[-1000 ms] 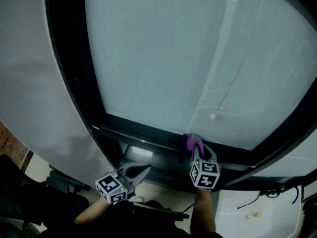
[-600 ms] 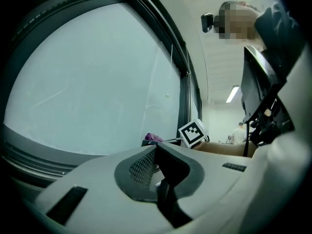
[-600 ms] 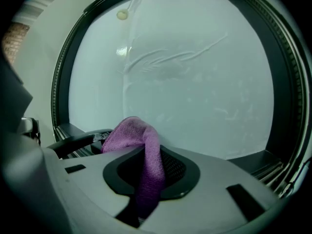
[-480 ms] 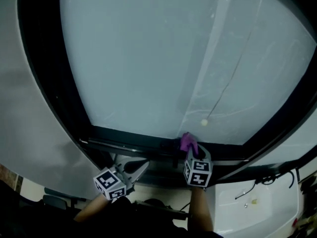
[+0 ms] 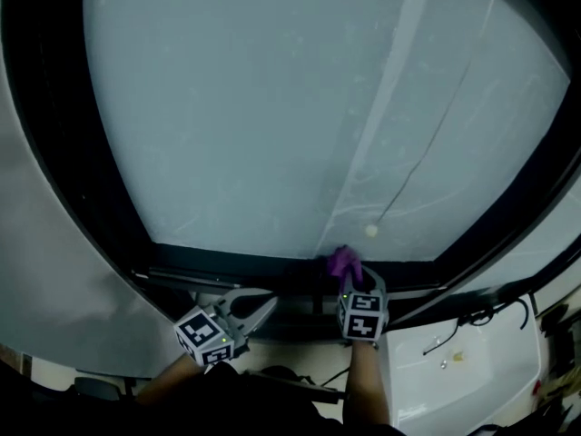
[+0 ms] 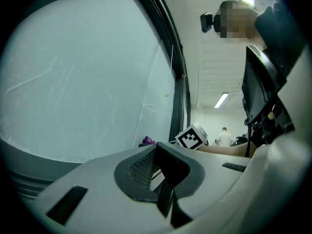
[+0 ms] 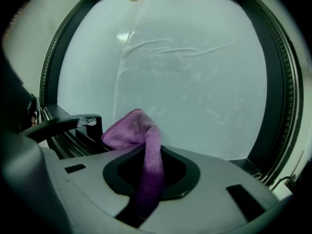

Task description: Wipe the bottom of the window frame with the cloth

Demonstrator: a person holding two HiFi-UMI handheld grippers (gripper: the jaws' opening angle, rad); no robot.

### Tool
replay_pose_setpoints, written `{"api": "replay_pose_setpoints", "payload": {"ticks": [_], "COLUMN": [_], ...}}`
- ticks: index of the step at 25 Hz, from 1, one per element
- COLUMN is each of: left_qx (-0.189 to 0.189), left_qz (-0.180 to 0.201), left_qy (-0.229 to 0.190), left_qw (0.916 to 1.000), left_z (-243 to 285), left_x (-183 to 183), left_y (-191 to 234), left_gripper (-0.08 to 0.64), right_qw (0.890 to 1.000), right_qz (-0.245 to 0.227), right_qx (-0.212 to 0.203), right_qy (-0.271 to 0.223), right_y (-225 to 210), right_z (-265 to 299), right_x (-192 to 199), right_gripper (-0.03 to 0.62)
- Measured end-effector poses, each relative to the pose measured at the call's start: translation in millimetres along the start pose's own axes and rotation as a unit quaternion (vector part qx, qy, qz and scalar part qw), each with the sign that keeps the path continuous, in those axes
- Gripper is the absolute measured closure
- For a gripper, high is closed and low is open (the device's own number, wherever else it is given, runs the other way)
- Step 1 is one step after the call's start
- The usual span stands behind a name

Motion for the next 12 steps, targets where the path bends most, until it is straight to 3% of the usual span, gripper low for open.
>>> {"api": "replay_pose_setpoints", "payload": {"ticks": [7,12], "left_qx": [0.046,0.049], "left_qz": [0.022,0.025], "left_qy": [-0.007,-0.001], "left_qw": [0.9987,0.9985], "left_z": [33.0,56.0], "left_x": [-8.7,-10.5], "left_y": [1.9,-10.6], "left_gripper": [0.568,0.568], "right_qw": [0.999,0.999], "right_qz": [-0.01,-0.032], "right_qx": [0.032,0.031], "right_qy": [0.01,0.027], "right_y": [-21.1,-39.4], "right_z": [-5.5,-9.0], "right_x": [2.7,12.5], "right_gripper": [0.523,0.523]}}
Point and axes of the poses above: the fingertips, and each gripper's own axes: z forward along the fingers, y to its left, x out of its underside, the point moved 10 cm from there along -z, backward along the fingers, and after that the axes turned 1 degree about z, right-handed, at the moved point
